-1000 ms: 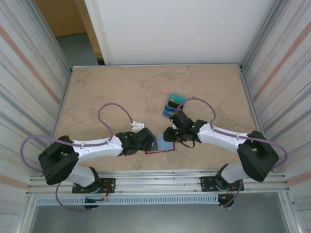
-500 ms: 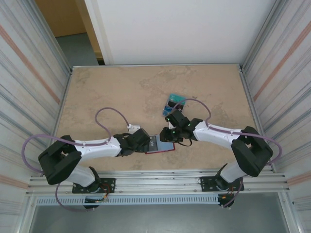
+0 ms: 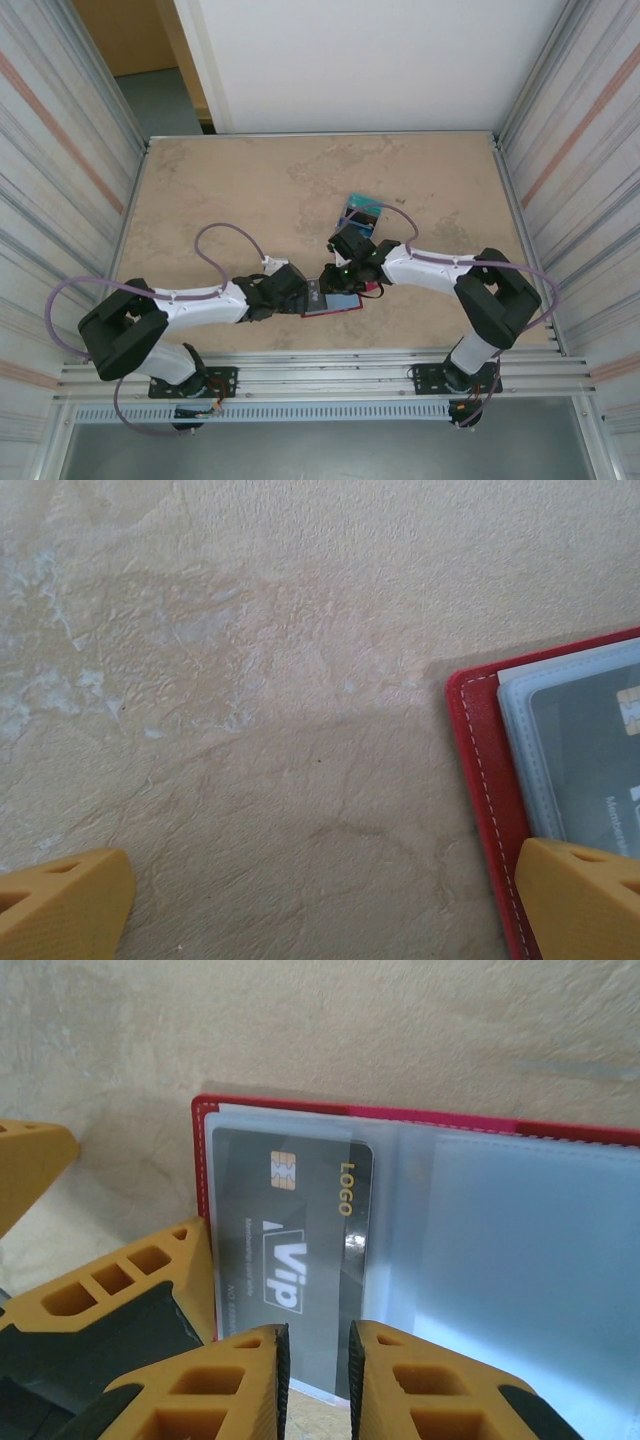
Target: Take the credit cards out of the card holder
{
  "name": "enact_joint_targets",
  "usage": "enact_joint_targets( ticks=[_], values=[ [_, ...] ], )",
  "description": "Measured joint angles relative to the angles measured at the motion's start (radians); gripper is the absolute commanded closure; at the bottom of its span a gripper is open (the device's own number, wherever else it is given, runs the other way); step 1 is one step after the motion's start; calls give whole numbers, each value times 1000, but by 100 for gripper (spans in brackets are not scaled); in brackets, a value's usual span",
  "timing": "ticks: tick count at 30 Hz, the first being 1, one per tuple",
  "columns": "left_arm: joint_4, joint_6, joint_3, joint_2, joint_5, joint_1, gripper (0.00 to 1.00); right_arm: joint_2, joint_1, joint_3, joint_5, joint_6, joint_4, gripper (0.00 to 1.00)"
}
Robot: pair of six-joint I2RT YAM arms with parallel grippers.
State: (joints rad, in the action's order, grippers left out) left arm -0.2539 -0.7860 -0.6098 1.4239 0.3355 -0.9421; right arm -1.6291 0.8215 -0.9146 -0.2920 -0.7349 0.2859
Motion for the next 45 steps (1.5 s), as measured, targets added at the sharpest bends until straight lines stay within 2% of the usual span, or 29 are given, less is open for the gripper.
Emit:
enact_joint_targets(
  ticks=[6,29,45],
  values=[
    [1,0,0,0,0,1,1,-27,-12,0,-48,-21,-32,77],
    [0,0,0,5,2,1,1,-106,-21,3,-83,-46,-63,77],
    [-22,-4,-19,23,5,1,1,-94,-108,159,-285,-151,-347,83]
  ],
)
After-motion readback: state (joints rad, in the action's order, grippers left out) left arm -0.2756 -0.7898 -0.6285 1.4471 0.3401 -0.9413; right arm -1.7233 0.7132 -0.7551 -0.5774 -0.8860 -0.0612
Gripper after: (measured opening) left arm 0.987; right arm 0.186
